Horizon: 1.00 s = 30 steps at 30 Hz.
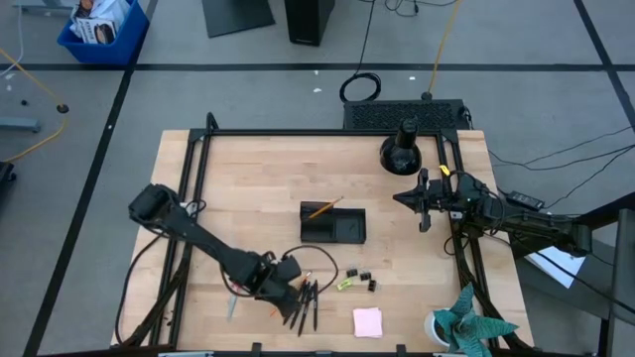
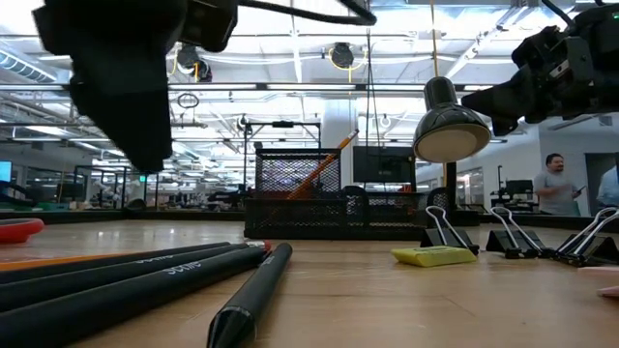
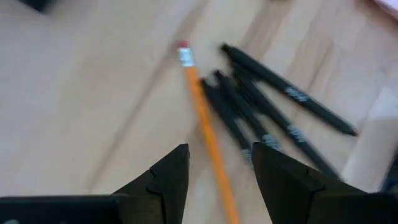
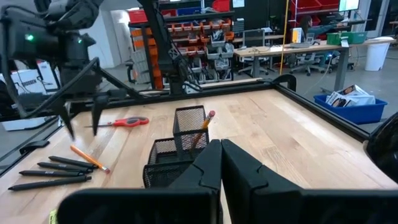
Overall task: Pick and place office supplies into organizer
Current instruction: Put the yellow pencil into the black desk organizer
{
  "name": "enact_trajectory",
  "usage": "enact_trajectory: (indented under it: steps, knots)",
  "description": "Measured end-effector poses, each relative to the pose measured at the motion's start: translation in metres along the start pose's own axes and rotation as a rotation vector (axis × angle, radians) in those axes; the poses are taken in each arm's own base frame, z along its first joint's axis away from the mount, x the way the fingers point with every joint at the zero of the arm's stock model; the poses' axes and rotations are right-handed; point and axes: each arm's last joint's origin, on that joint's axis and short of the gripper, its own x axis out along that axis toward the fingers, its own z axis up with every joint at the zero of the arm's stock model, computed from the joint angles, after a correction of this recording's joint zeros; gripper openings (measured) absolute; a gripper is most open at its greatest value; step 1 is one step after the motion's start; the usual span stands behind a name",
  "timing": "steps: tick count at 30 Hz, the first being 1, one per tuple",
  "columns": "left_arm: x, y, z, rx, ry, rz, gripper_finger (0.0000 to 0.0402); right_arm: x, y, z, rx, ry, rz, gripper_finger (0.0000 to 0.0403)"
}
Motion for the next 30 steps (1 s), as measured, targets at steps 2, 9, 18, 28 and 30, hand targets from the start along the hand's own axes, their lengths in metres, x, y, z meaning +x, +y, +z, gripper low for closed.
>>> enact_trajectory:
  steps: [2, 9, 18, 28, 30]
  knots:
    - [0.005, -0.003, -0.007, 0.012, 0.015, 0.001, 0.0182, 0.000, 0.000, 0.000, 0.000, 0.000, 0.000, 0.0004]
    - [0.022, -0.006, -0.021, 0.061, 0.061, 0.037, 0.0182, 0.000, 0.000, 0.000, 0.001, 0.002, 0.000, 0.0004]
    - [0.041, -0.001, -0.028, 0.088, 0.114, 0.119, 0.0182, 0.001, -0.002, -0.001, 0.003, 0.010, -0.051, 0.0004]
    - [0.039, 0.015, -0.035, 0.147, 0.199, 0.279, 0.0182, 0.001, -0.002, -0.001, 0.006, 0.012, -0.051, 0.0004]
    - [0.038, 0.018, -0.036, 0.177, 0.218, 0.308, 0.0182, 0.001, -0.002, -0.001, 0.007, 0.012, -0.051, 0.0004]
